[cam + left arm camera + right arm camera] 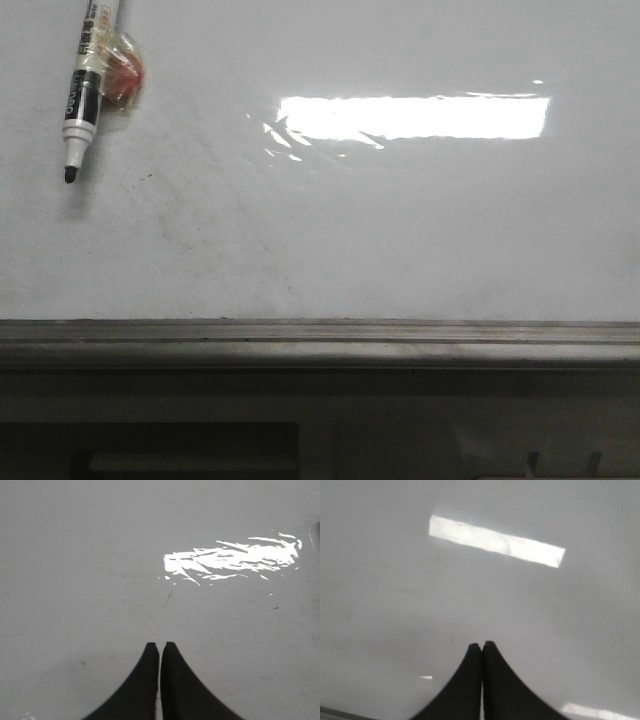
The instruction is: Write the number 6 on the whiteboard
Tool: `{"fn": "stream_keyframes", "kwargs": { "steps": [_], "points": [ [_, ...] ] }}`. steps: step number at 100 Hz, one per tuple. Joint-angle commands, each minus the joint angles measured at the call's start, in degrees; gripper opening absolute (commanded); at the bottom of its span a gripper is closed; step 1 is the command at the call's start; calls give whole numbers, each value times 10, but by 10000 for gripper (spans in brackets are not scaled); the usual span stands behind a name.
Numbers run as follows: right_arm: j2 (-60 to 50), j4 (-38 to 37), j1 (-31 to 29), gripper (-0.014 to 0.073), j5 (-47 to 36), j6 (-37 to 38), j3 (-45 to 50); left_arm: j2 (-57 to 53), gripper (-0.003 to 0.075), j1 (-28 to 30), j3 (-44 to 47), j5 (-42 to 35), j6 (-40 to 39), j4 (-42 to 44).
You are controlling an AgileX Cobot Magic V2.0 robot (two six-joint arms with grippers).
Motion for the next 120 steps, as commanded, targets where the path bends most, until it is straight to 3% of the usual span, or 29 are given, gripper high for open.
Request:
{"fn": "stream_keyframes", "kwargs": {
  "steps": [1, 92, 105, 120],
  "points": [
    [-9, -4, -3, -65, -45, 1, 13, -17, -20, 3, 28, -41, -6, -5],
    [-9, -1, -3, -65, -46, 1, 13, -17, -20, 3, 28, -44, -6, -5],
    [-9, 68, -3, -65, -57, 1, 13, -17, -20, 3, 28, -44, -6, -15],
    [-9, 200, -3, -65, -83, 1, 13, -17, -20, 3, 28, -44, -6, -130]
  ]
}}
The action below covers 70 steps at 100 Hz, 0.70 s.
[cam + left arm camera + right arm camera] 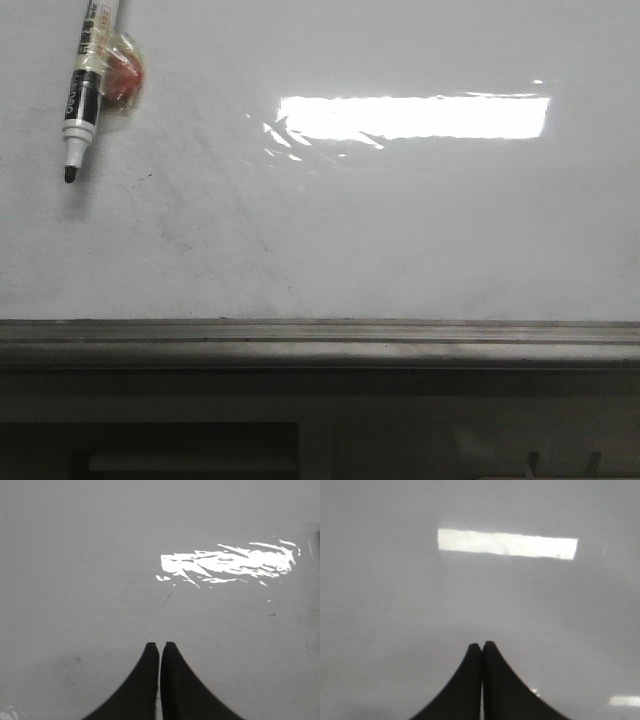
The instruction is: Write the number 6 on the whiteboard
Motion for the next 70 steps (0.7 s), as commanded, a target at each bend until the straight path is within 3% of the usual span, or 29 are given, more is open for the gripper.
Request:
{"fn": "stream_keyframes", "kwargs": {
  "steps": [1, 22, 30, 47, 61, 70],
  "points": [
    [-9, 83, -3, -65, -65, 0, 13, -17, -20, 2, 28, -44, -6, -74],
    [-9, 245, -3, -64, -78, 0, 8, -17, -20, 2, 28, -53, -6, -279],
    [-9, 253, -3, -64, -60, 0, -2, -17, -20, 2, 22, -59, -6, -324],
    [25, 249, -3, -62, 32, 0, -63, 4, -20, 2, -51, 26, -3, -288],
    [120, 217, -3, -62, 121, 0, -141, 75, -20, 2, -150, 127, -2, -198],
    [196, 202, -3, -64, 169, 0, -192, 136, -20, 2, -207, 171, 27, -189]
  ]
}}
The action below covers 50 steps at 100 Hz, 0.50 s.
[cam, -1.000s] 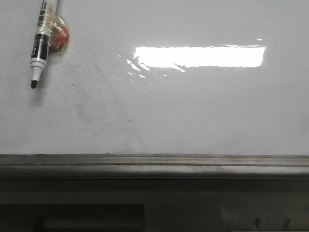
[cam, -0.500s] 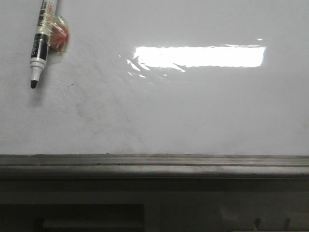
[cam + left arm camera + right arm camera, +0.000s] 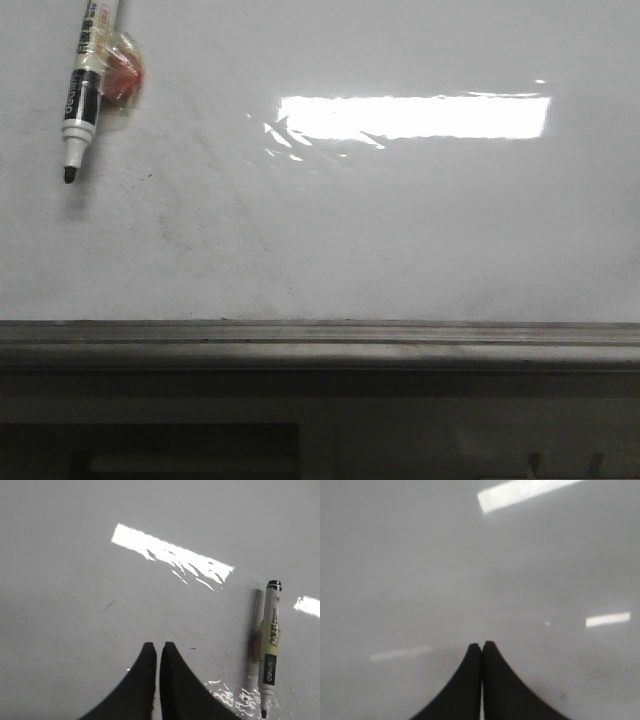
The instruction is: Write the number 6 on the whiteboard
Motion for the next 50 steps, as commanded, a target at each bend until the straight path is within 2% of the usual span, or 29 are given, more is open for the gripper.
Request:
{"fn": "stream_keyframes", "kwargs": {
  "steps": [1, 14, 26, 31, 35, 46, 50],
  "points": [
    [75, -14, -3, -64, 18, -2, -65, 64, -20, 2, -66, 18, 27, 12],
    [158, -14, -3, -64, 55, -3, -126, 135, -20, 2, -112, 57, 106, -32],
    [203, -6, -3, -29, 77, -40, -156, 185, -13, -10, -124, 62, 193, -116],
    [213, 3, -3, 38, 84, -51, -163, 206, 23, -24, -127, 65, 241, -163],
    [218, 8, -3, 127, 87, -56, -166, 220, 64, -38, -127, 66, 284, -196],
    [221, 10, -3, 400, 87, -56, -167, 266, 247, -70, -127, 63, 335, -268],
    [221, 10, -3, 453, 87, -56, -167, 285, 322, -79, -127, 62, 353, -290]
  ]
}}
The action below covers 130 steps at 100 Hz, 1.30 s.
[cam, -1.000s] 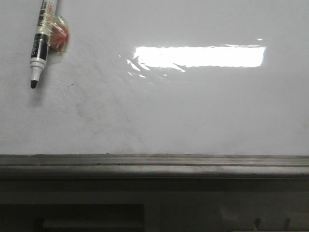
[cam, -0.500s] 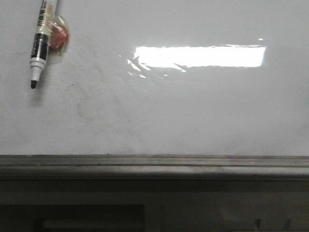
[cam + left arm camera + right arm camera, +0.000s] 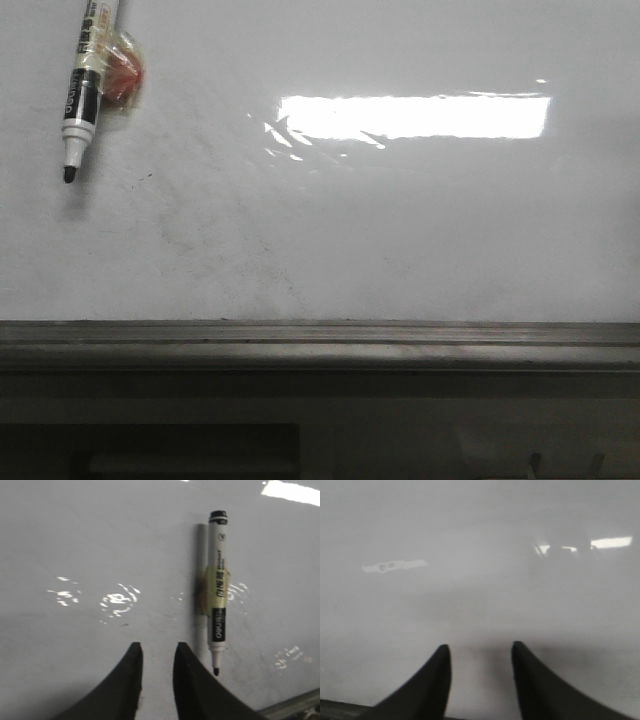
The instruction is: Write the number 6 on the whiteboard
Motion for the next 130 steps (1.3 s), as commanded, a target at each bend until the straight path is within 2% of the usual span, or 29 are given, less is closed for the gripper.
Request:
{"fn": "stream_keyframes", "kwargs": {
  "steps": [1, 7, 14, 30, 45, 60, 67, 74, 87, 97, 108, 121, 130],
  "points": [
    [5, 15, -3, 466, -23, -11, -21, 36, 333, -23, -20, -26, 47, -73],
    [5, 15, -3, 479, -23, -11, -21, 64, 421, -36, -20, -28, 81, -111],
    [5, 15, -3, 467, -23, -11, -21, 94, 469, -54, -22, -31, 142, -171],
    [5, 15, -3, 466, -23, -11, -21, 164, 471, -101, -43, -43, 269, -292],
    [5, 15, -3, 466, -23, -11, -21, 227, 471, -131, -75, -70, 284, -299],
    [5, 15, -3, 467, -23, -13, -21, 270, 467, -134, -96, -70, 286, -297],
    [5, 15, -3, 466, -23, -15, -21, 281, 424, -134, -102, -69, 286, -296],
    [5, 15, -3, 467, -23, -18, -21, 283, 315, -134, -102, -69, 286, -293],
    [5, 15, -3, 466, -23, -19, -21, 281, -15, -134, -102, -63, 291, -273],
    [5, 15, -3, 466, -23, -22, -21, 273, -20, -134, -102, -55, 302, -267],
    [15, 32, -2, 466, -3, -36, -27, 244, -20, -134, -102, -42, 302, -218],
    [61, 173, 7, 466, 88, -189, -67, 212, -20, -134, -110, 9, 301, -131],
    [113, 272, 18, 466, 158, -263, -105, 201, -20, -134, -116, 61, 299, -83]
  ]
}}
